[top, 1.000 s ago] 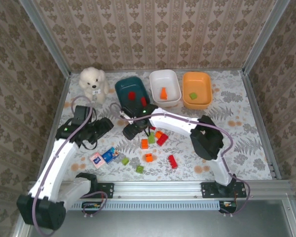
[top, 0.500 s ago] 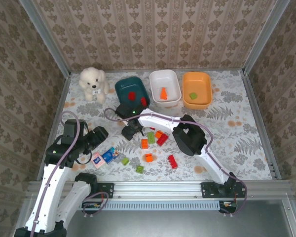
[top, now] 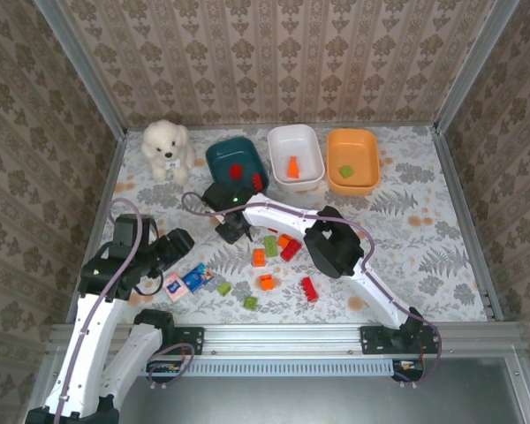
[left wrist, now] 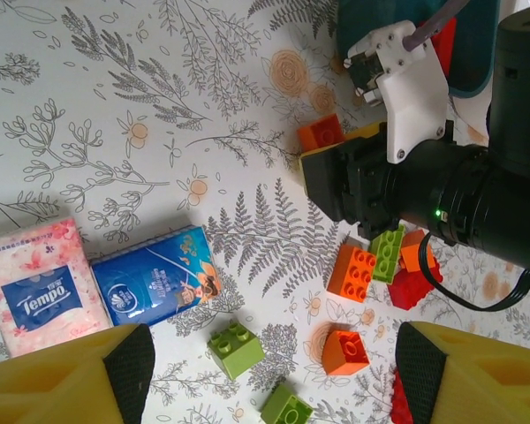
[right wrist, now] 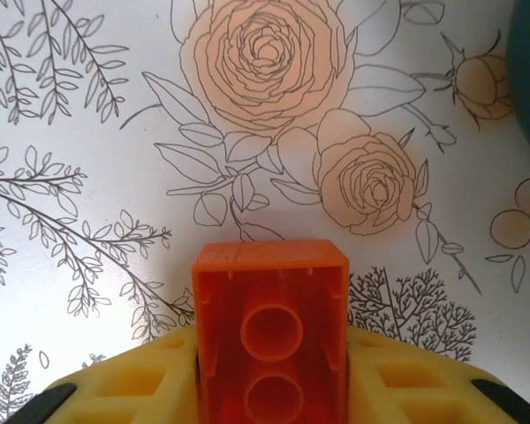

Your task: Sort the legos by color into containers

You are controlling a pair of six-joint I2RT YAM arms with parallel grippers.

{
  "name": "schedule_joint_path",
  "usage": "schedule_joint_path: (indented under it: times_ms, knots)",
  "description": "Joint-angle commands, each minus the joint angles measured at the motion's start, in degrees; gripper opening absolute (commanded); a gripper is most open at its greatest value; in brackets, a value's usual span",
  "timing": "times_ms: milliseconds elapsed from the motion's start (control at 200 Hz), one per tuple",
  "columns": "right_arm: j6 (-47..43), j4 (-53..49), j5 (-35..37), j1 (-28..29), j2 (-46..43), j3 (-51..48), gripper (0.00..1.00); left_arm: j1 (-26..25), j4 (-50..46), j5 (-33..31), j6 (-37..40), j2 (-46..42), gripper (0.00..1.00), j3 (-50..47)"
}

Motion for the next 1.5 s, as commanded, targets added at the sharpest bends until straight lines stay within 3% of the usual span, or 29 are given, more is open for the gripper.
schedule_joint_path:
  times_ms: [0, 175, 395, 750, 1160, 1295, 1495]
  knots:
    - [0.83, -0.48, 0.03, 0.04, -3.6, 0.06, 0.33, 0.39, 2.29, 3.21, 2.07, 0.54, 0.75, 0.25]
    - [4.48, 4.01, 1.42, -2.71, -17.35, -8.86, 0.32, -0.48, 11.82, 9.12, 2.81, 2.07, 0.76, -1.05]
    - [12.79, 4.58, 3.62, -13.37, -26.9, -16.17, 0.31, -6.7, 21.51, 9.15, 2.92, 9.75, 0.76, 0.73]
    - [26.01, -1.42, 7.34, -26.63, -14.58, -4.45, 0.3, -14.21, 29.23, 8.13, 5.57, 25.85, 0.76, 8.55]
    - [29.51, -10.37, 8.38, -30.52, 1.36, 13.12, 0.32, -15.75, 30.85, 9.4, 6.4, 30.37, 0.76, 10.18]
    - [30.09, -10.5, 7.72, -30.43, 2.32, 13.97, 0.38, -16.18, 31.25, 10.36, 7.09, 31.07, 0.76, 10.27]
    - [29.65, -10.24, 7.2, -29.91, 1.33, 15.18, 0.56, -16.71, 30.69, 11.37, 8.1, 31.87, 0.76, 10.53]
